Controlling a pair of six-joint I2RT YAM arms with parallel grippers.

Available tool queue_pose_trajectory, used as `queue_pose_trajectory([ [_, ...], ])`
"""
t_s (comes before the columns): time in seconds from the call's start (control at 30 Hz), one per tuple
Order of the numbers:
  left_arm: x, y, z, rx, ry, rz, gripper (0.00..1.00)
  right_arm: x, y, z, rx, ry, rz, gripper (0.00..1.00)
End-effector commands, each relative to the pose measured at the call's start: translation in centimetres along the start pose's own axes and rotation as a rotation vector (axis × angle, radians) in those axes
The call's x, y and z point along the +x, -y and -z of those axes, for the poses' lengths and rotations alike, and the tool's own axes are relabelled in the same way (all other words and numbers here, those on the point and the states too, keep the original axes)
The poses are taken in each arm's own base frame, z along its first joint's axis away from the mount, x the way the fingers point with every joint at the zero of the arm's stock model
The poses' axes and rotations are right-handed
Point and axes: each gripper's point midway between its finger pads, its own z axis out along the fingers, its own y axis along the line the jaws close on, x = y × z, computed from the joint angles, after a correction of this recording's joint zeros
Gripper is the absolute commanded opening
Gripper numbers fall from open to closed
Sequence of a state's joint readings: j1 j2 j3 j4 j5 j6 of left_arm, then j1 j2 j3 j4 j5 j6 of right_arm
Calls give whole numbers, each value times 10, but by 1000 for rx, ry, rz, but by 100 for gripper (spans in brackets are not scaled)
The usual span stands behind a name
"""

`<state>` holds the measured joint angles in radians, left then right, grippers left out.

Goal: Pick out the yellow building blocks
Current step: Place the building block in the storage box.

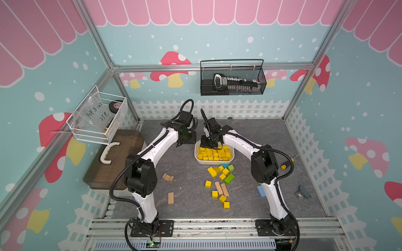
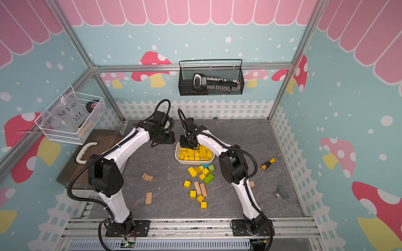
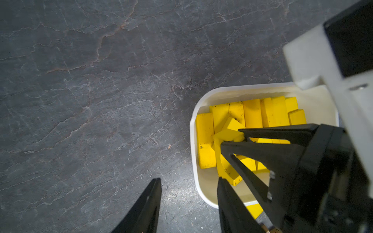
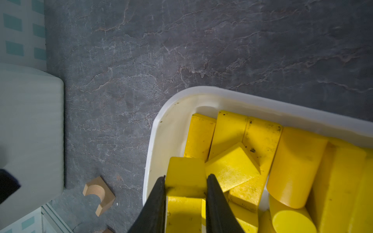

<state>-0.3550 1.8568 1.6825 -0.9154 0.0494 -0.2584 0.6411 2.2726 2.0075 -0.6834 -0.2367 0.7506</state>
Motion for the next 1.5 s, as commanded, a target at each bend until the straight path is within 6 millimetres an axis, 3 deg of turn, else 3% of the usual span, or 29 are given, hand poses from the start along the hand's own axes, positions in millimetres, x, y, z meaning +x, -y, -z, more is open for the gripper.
queue_pose_trajectory([
  [0.0, 0, 4, 13, 29, 13, 11, 49, -9, -11, -5, -61, 7, -42, 28],
  [0.1, 0, 4, 13, 33, 12, 12, 49, -11, -12, -6, -61, 10, -46, 41],
  [0.2, 0, 6, 14, 42, 12, 12, 49, -12, -11, -4, -53, 17, -41, 48],
  [0.4, 0, 7, 14, 52, 10, 10, 49, -14, -10, 10, -55, 31, -30, 48],
  [0.6, 2, 13, 11, 78, -2, 6, 49, -5, 2, 45, -22, 58, -1, 48],
  [0.73, 3, 15, 10, 85, -6, 3, 49, 12, 17, 68, 18, 69, 19, 48],
  [1.1, 14, 32, 2, 89, -32, -58, 49, 90, 65, 117, 94, 83, 43, 48],
  [1.23, 13, 33, 1, 89, -34, -60, 49, 110, 76, 120, 115, 94, 98, 48],
  [1.47, 14, 33, -2, 88, -43, -59, 49, 131, 57, 103, 82, 159, 330, 49],
])
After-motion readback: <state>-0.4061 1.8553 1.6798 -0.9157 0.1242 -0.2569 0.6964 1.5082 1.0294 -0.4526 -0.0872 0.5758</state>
